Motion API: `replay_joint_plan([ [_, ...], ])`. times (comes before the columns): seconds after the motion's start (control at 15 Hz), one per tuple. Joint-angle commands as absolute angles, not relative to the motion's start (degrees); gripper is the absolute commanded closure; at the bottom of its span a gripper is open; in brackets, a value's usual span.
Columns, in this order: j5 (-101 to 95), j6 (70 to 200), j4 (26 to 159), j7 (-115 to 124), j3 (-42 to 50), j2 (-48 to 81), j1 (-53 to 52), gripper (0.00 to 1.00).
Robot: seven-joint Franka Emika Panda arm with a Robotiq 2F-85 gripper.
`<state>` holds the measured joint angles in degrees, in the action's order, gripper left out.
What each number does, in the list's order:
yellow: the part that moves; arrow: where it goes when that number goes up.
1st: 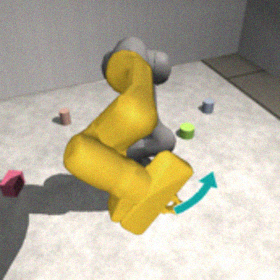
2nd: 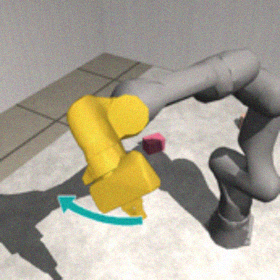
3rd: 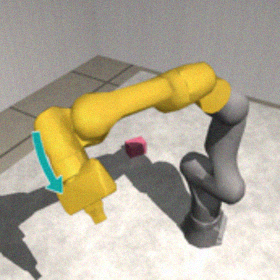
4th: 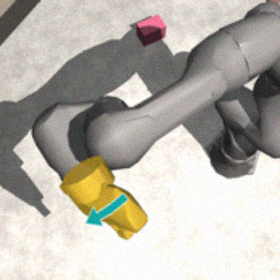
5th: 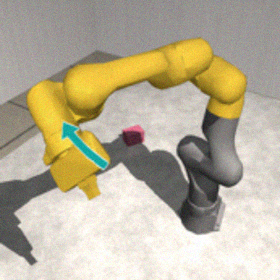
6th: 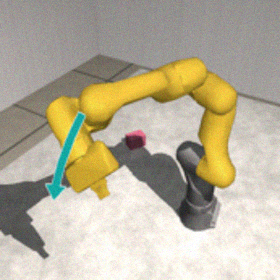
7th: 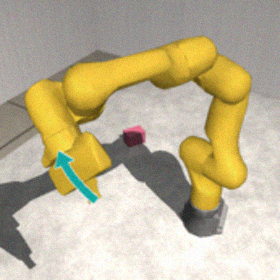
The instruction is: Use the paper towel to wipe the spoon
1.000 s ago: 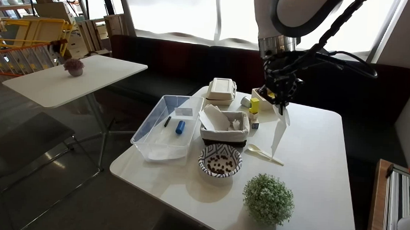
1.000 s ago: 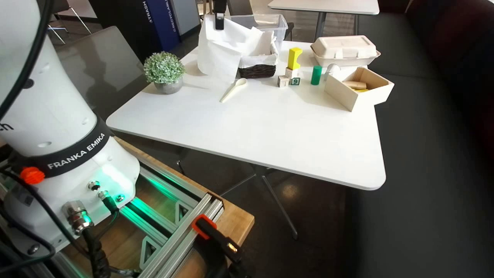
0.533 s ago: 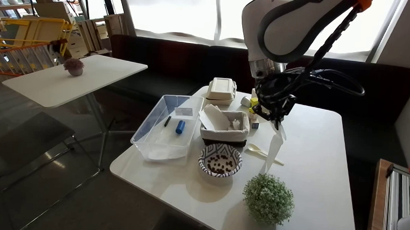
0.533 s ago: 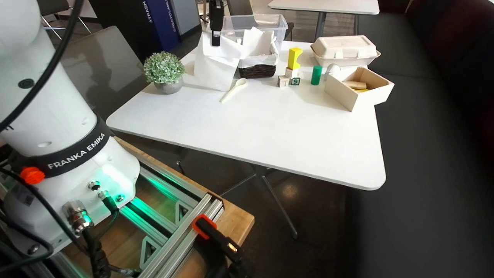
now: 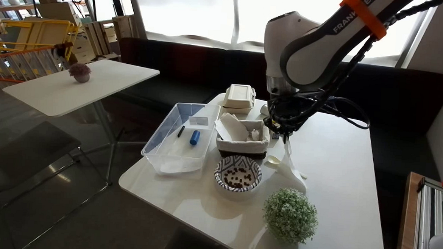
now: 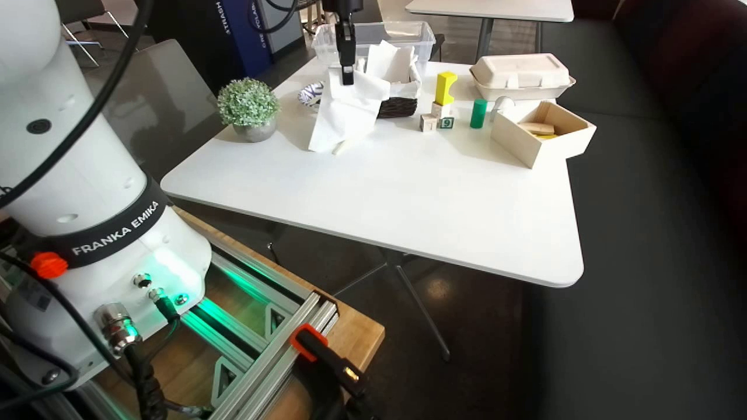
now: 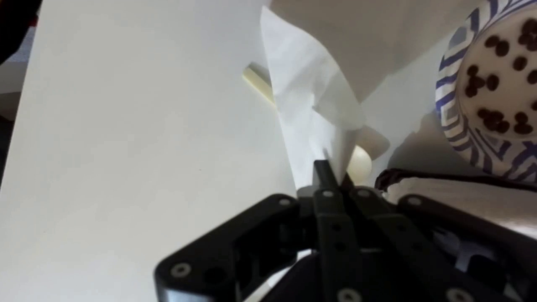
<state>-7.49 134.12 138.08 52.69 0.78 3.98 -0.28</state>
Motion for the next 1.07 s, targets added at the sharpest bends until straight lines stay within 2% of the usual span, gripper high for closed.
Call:
replay_joint_plan([
  [0.0,-10.9,145.4,142.1,56.1,2.3,4.8,-0.2,1.00],
  [0.47,-3.2,158.6,146.8,51.8,3.1,6.0,0.1,1.00],
  [0.6,7.5,159.1,147.4,44.9,0.8,6.5,0.5,1.00],
  [0.67,0.8,157.1,146.2,49.4,3.1,5.9,-0.5,0.99],
  [1.0,6.0,157.3,146.7,46.0,2.1,6.2,-0.6,0.99],
])
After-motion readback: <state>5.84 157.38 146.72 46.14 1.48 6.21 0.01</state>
